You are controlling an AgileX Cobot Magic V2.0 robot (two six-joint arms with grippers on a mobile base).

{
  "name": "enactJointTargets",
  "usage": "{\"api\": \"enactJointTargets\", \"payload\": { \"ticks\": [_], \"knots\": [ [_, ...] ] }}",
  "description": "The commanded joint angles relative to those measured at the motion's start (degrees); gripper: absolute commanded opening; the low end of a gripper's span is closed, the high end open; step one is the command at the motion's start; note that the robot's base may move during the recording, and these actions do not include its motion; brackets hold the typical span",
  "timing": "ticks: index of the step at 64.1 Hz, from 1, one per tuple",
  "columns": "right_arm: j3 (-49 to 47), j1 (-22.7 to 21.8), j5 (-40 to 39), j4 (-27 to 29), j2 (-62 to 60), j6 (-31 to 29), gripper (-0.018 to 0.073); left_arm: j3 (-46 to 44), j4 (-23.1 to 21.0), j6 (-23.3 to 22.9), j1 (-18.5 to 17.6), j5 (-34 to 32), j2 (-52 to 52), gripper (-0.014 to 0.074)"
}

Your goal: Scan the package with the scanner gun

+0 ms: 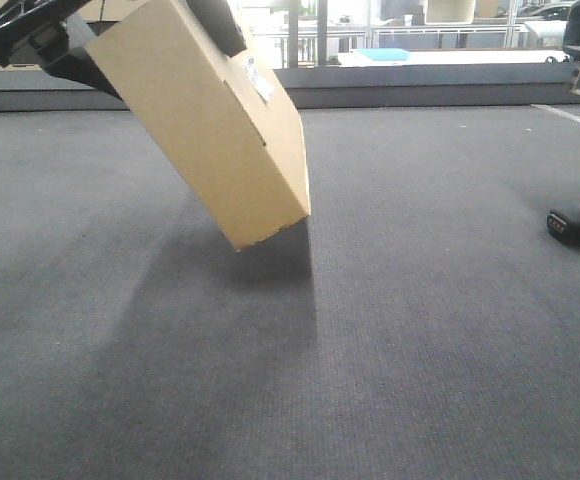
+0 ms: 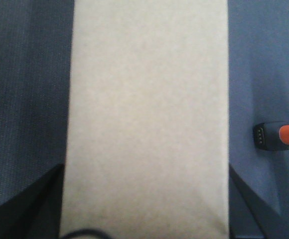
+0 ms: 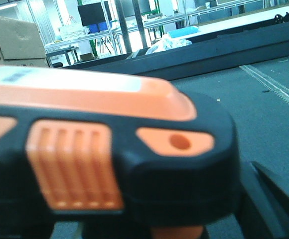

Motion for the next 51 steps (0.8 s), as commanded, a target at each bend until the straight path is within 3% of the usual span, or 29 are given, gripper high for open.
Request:
{"api": "enactJointTargets", "payload": {
  "ticks": [1,33,51],
  "knots": [
    [-0.12,-0.20,0.02,-0.55,0.12,0.06,0.0563,-0.42,0.24,0.08,-0.35,-1.34,-0.17,-0.0111],
    [6.36,-0.20,9.42,-2.13,-11.83,0.06,0.0563,-0.42,0.24,0.08,-0.35,-1.34,-0.17,-0.0111],
    [10.22,-0.20,25.37,-4.14,-25.57,0.06,0.0559,-0.42,0.24,0.08,-0.35,-1.34,-0.17,-0.0111]
  ]
}}
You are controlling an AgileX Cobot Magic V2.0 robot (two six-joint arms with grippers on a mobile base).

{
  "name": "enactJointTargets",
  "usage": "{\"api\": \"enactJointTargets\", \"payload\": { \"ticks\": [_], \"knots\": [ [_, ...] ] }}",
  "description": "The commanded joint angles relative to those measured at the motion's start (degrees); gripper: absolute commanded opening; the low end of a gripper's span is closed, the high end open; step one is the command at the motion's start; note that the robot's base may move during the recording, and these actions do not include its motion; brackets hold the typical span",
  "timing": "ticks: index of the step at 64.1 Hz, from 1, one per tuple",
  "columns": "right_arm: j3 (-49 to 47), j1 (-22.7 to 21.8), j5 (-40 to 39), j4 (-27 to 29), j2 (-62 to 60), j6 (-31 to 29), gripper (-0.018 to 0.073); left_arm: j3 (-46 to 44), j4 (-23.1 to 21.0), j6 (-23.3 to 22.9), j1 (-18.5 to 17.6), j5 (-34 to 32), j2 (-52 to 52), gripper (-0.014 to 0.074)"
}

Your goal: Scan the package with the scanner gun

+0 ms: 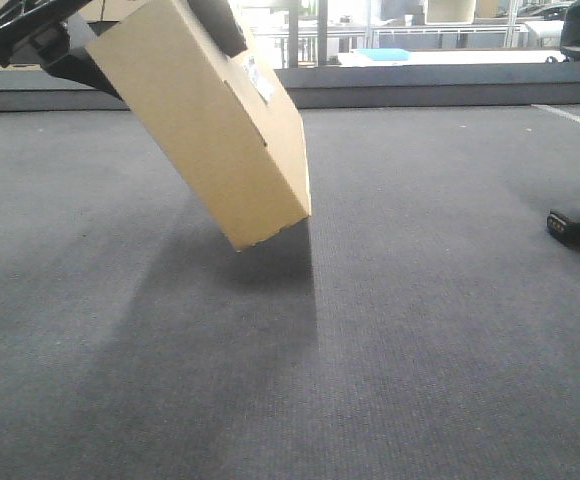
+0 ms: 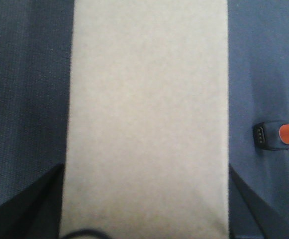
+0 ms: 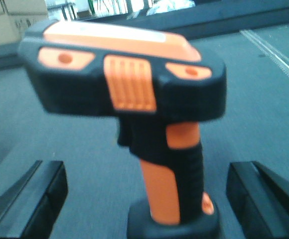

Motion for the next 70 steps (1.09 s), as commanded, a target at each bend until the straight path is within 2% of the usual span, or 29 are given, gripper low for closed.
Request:
{"api": "enactJointTargets", "payload": {
  "ticks": [1,9,15,20,28,36,42,46,50,56,70],
  "knots": [
    [0.68,-0.20,6.07,-0.84,-4.84,0.06,0.0559,-0.42,0.24,0.08,-0.35,-1.34,-0.17,-0.0111],
    [0.68,-0.20,13.59,-1.57,-12.33,0.06,0.0554,-0.42,0.24,0.08,-0.35,-1.34,-0.17,-0.0111],
    [0.68,-0.20,17.26,-1.91,-18.71,0.06,0.0471,-0.42,0.24,0.08,-0.35,-1.34,-0.17,-0.0111],
    [0.68,-0.20,20.51,-1.91,-23.41,0.06,0.0343,-0.42,0.24,0.08,-0.35,-1.34,-0.17,-0.0111],
    [0.68,-0.20,27.94,-1.91,-31.85,0.06,0.0048,-0.42,0.24,0.08,-0.35,-1.34,-0.17,-0.0111],
    [0.68,-0.20,33.13,-1.62,-39.45,0.06,-0.0167,-0.42,0.24,0.08,-0.35,-1.34,-0.17,-0.0111],
    [0.68,-0.20,36.29,0.42,-44.88,0.06,-0.0168,-0.42,0.24,0.08,-0.35,-1.34,-0.17,-0.0111],
    [0.68,-0.20,39.12,3.69,-48.29,-0.05,-0.0168,-0.42,0.24,0.08,-0.35,-1.34,-0.17,-0.0111],
    [0.68,-0.20,42.16,5.75,-51.81,-1.98,-0.0168,-0.42,0.24,0.08,-0.35,-1.34,-0.17,-0.0111],
    [0.68,-0.20,44.71,5.40,-55.79,-2.65,-0.0168,-0.42,0.24,0.08,-0.35,-1.34,-0.17,-0.0111],
    [0.55,-0.20,43.66,5.28,-63.60,-2.65,-0.0168,-0.42,0.24,0.08,-0.35,-1.34,-0.17,-0.0111]
  ]
}}
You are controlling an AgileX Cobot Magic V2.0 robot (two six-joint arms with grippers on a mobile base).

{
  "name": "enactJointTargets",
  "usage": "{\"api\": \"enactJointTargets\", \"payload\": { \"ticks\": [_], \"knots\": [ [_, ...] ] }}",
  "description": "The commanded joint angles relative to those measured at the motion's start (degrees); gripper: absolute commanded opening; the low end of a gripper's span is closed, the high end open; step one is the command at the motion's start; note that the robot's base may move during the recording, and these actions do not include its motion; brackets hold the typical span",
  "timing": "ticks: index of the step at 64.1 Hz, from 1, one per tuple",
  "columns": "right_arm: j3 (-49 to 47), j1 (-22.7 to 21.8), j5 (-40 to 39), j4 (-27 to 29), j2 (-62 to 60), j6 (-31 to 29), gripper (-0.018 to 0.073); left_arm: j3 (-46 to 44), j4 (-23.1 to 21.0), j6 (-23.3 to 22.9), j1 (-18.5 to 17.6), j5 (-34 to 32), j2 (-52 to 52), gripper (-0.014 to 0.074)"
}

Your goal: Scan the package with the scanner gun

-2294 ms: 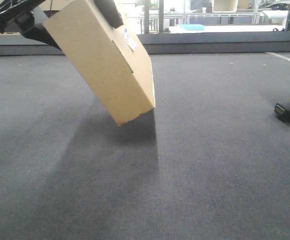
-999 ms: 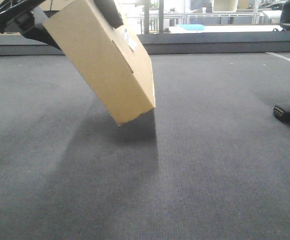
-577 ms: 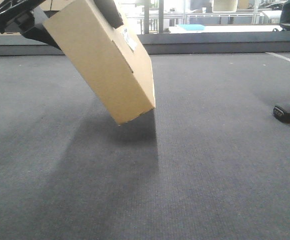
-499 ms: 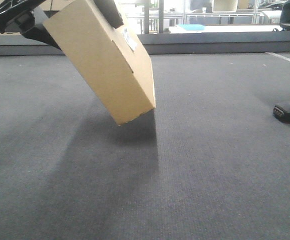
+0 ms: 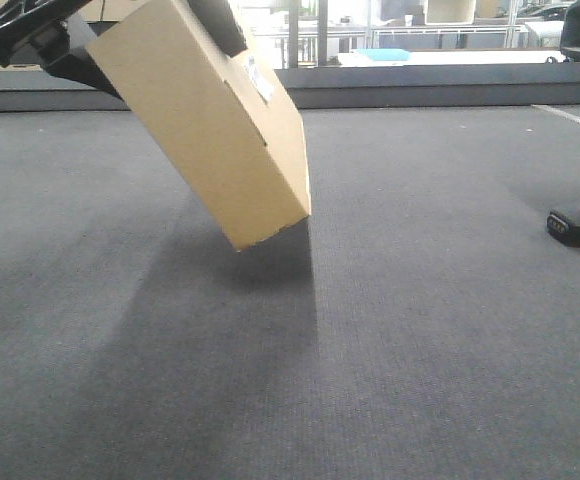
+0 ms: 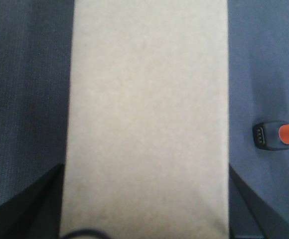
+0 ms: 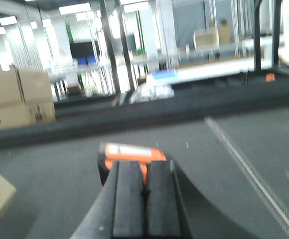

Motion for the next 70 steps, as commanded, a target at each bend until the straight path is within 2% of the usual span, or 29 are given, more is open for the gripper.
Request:
{"api": "enactJointTargets", "payload": {
  "ticks": [1,26,31,35,44,51,59,67,70],
  "knots": [
    [-0.06,-0.20,-0.61,0.30,-2.59,-0.51,-0.0168,-0.42,0.24,0.08,-0.35,-1.34,-0.17,-0.0111],
    [-0.06,-0.20,-0.13,0.30,-3.30,-0.51,-0.0168,-0.42,0.70,0.08,-0.35,-1.34,-0.17,-0.0111],
    [-0.06,-0.20,-0.13,0.30,-3.27,-0.51,-0.0169,-0.42,1.30,0.08,-0.35,0.62,-0.17,-0.0111],
    [-0.06,-0.20,-0.13,0.30,-3.27,-0.51,-0.0169,-0.53,3.08,0.08,0.71,2.65,-0.37,-0.0111],
    [-0.06,-0.20,-0.13,0.30,-3.27,-0.51,-0.0169,-0.67,3.42,0.08,4.20,5.71,-1.78,-0.0111],
    [-0.06,-0.20,-0.13,0.30,-3.27,-0.51,-0.0169,-0.67,7.24,0.39,6.95,8.94,-3.95,-0.0111],
    [-0.06,-0.20,-0.13,0.30,-3.27,-0.51,-0.0169,-0.67,12.82,7.03,9.52,14.25,-7.61,-0.0111],
    [-0.06,-0.20,-0.13,0.30,-3.27,-0.51,-0.0169,-0.67,15.38,19.03,11.64,15.84,-11.01,-0.0111],
    [-0.06,-0.20,-0.13,0.30,-3.27,-0.51,-0.0169,-0.67,16.32,21.72,12.68,16.85,-11.92,-0.0111]
  ]
}}
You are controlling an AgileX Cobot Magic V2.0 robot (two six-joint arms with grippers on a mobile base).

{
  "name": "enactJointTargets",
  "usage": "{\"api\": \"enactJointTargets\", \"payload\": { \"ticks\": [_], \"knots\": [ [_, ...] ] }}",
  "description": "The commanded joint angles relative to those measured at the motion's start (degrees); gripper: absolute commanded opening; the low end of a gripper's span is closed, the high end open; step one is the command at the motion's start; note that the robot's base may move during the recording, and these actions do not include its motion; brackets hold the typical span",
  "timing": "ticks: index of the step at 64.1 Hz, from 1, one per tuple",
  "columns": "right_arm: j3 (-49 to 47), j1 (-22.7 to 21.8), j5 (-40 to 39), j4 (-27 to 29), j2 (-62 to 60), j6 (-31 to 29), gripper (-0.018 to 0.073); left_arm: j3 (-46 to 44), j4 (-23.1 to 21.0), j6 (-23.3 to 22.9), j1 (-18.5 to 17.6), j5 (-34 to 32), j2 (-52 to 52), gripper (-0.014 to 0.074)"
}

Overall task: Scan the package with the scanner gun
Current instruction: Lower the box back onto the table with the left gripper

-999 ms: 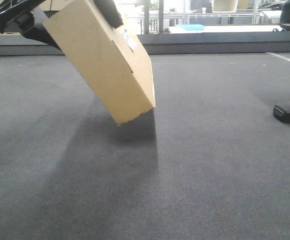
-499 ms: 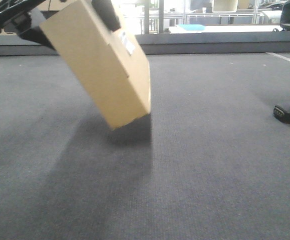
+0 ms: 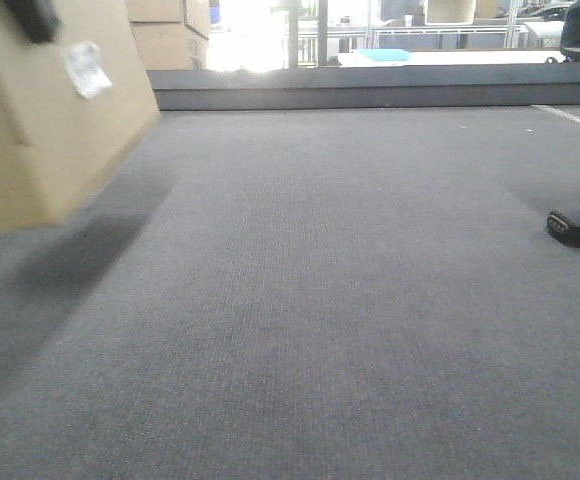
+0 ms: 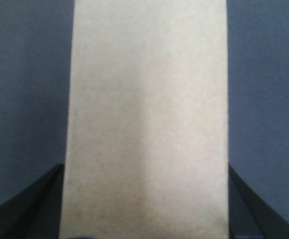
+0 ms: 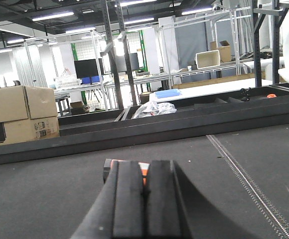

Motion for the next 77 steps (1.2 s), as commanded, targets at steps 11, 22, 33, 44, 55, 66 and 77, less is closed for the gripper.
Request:
{"api": "enactJointTargets", "payload": {
  "ticks": [11,22,33,44,55,66,77],
  "knots": [
    [-0.06,-0.20,-1.01,0.30,-0.31,-0.51,-0.0169,-0.45,1.42,11.40,7.89,4.78,-2.47,-0.0111],
    [-0.06,-0.20,-1.01,0.30,-0.31,-0.51,-0.0169,0.92,-6.36,18.73,14.77,3.68,-2.47,-0.0111],
    [-0.06,-0.20,-1.01,0.30,-0.31,-0.51,-0.0169,4.23,-12.61,22.83,18.50,0.60,-2.47,-0.0111],
    [-0.06,-0.20,-1.01,0.30,-0.31,-0.51,-0.0169,6.50,-12.34,23.84,19.04,-2.97,-2.47,-0.0111],
    [-0.06,-0.20,-1.01,0.30,-0.31,-0.51,-0.0169,9.47,-10.27,23.84,19.04,-6.47,-2.47,-0.0111],
    [-0.06,-0.20,-1.01,0.30,-0.31,-0.51,-0.0169,10.52,-9.43,23.84,19.04,-9.44,-2.47,-0.0083],
    [-0.06,-0.20,-1.01,0.30,-0.31,-0.51,-0.0169,10.52,-9.11,23.71,19.04,-9.42,-1.99,0.0122]
  ]
}}
